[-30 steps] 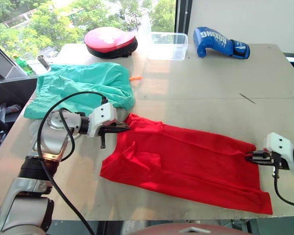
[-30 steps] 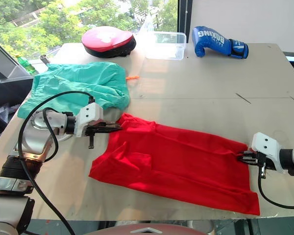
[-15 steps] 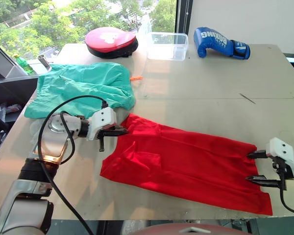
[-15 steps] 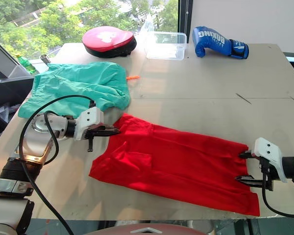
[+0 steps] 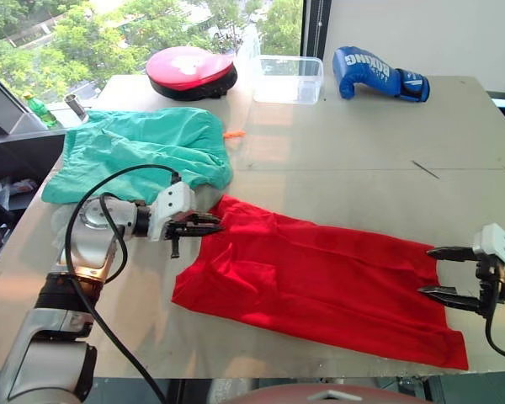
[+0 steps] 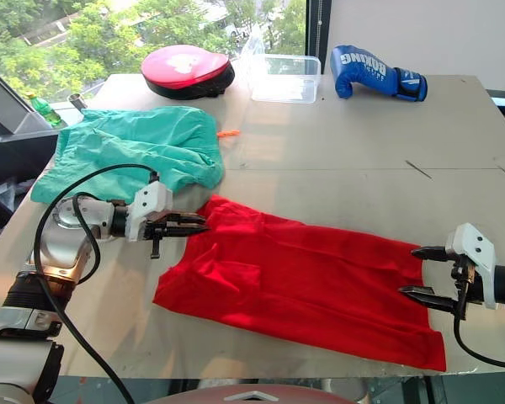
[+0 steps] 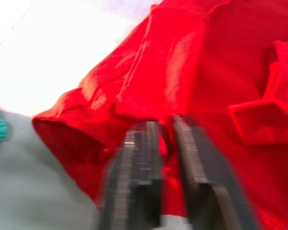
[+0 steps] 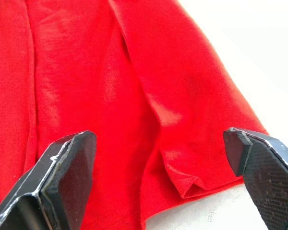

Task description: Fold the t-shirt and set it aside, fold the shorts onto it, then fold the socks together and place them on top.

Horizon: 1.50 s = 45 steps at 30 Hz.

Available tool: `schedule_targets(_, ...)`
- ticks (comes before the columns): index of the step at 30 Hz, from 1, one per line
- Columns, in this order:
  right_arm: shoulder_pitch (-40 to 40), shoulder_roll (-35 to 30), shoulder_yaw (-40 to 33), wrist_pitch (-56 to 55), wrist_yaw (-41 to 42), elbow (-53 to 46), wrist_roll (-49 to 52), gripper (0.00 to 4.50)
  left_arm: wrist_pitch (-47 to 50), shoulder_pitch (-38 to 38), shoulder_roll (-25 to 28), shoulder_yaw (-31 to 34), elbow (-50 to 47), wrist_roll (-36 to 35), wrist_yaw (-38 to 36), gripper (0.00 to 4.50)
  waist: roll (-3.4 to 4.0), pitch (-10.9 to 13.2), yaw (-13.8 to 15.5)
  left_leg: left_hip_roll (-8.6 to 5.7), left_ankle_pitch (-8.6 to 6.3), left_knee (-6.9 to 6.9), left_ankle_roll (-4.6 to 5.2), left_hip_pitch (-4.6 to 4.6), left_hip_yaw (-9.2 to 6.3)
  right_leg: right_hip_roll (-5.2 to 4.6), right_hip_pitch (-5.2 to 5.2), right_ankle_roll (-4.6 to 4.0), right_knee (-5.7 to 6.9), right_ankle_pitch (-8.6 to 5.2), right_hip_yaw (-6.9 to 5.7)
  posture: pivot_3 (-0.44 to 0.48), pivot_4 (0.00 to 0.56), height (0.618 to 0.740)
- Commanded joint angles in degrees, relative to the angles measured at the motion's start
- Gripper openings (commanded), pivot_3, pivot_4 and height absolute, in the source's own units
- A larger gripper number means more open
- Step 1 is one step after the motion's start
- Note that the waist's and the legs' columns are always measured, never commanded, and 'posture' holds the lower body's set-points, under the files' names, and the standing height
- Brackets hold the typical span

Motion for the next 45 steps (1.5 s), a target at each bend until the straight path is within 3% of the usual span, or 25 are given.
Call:
schedule_targets(1,-0.07,0.04,-1.19,-0.43,-0.57,-1.26,0.15,4.5,-1.25,-1.07,1.36,1.2,1.03,-2.11,-4.62,2.46,0.0,0.0,-0.01,0.0,0.0,0.0,0.0,0.0,0.0,0.0,0.0,0.0,0.0,0.0,0.0,0.0,0.15,0.731)
schedule_targets(4,0.23,-0.03,-1.13,-0.98,-0.82,-1.11,-0.52,4.5,-3.03,-1.85,1.9,0.6,3.63,-0.89,-6.79,4.05,0.0,0.0,-0.02,0.0,0.0,0.0,0.0,0.0,0.0,0.0,0.0,0.0,0.0,0.0,0.0,0.0,0.15,0.731)
schedule_targets(5,0.25,0.04,-1.12,-1.0,-0.91,-1.12,-0.59,4.5,-2.79,-2.42,1.62,0.69,4.41,-0.77,-6.57,4.42,0.0,0.0,-0.02,0.0,0.0,0.0,0.0,0.0,0.0,0.01,0.0,0.0,0.0,0.0,0.0,0.0,0.15,0.731)
schedule_targets(6,0.41,0.17,-1.06,-1.21,-1.11,-1.22,-0.85,4.5,-1.5,-3.32,0.8,1.09,4.95,-0.98,-5.13,4.47,0.0,0.0,-0.01,0.0,0.0,0.0,0.0,0.0,0.0,0.01,0.0,0.0,0.0,0.0,0.0,0.0,0.15,0.731)
schedule_targets(16,1.33,0.92,-0.8,-2.77,-2.43,-1.65,-2.32,4.5,18.43,-7.5,-0.57,-0.45,5.75,-4.24,-6.52,4.47,-0.01,0.0,-0.09,0.0,0.0,0.02,0.0,-0.01,-0.01,0.01,0.0,0.01,0.02,0.0,0.0,0.0,0.15,0.731)
schedule_targets(28,2.15,1.83,-1.56,-2.57,-3.42,-2.82,-1.91,4.5,15.98,-10.2,-1.89,-3.48,9.15,-2.06,-9.05,4.47,-0.01,0.0,-0.03,0.0,0.0,0.02,0.0,-0.01,-0.01,0.01,0.0,0.01,0.01,0.0,0.0,0.0,0.15,0.731)
schedule_targets(34,2.54,2.1,-1.67,-2.62,-3.87,-2.97,-1.85,4.5,15.91,-9.19,0.12,-5.47,7.06,-3.76,-12.23,4.47,-0.01,0.0,-0.06,0.0,0.0,0.02,0.0,-0.01,-0.01,0.01,0.0,0.01,0.01,0.0,0.0,0.0,0.15,0.731)
schedule_targets(38,2.29,2.1,-1.44,-2.93,-3.93,-2.49,-2.08,4.5,16.79,-7.92,5.75,-11.7,3.87,-8.19,-12.31,2.8,-0.01,0.01,-0.22,0.01,0.0,0.02,0.0,-0.01,-0.01,0.01,0.0,0.01,0.01,0.0,0.0,0.0,0.15,0.731)
schedule_targets(45,1.67,2.2,-0.79,-3.61,-3.98,-1.6,-2.64,4.5,18.39,-7.26,15.5,-20.74,-2.39,-20.35,-12.31,2.8,-0.01,0.01,0.2,0.02,0.0,0.02,0.0,-0.01,0.0,0.0,0.0,0.01,0.01,-0.01,0.0,0.0,0.15,0.731)
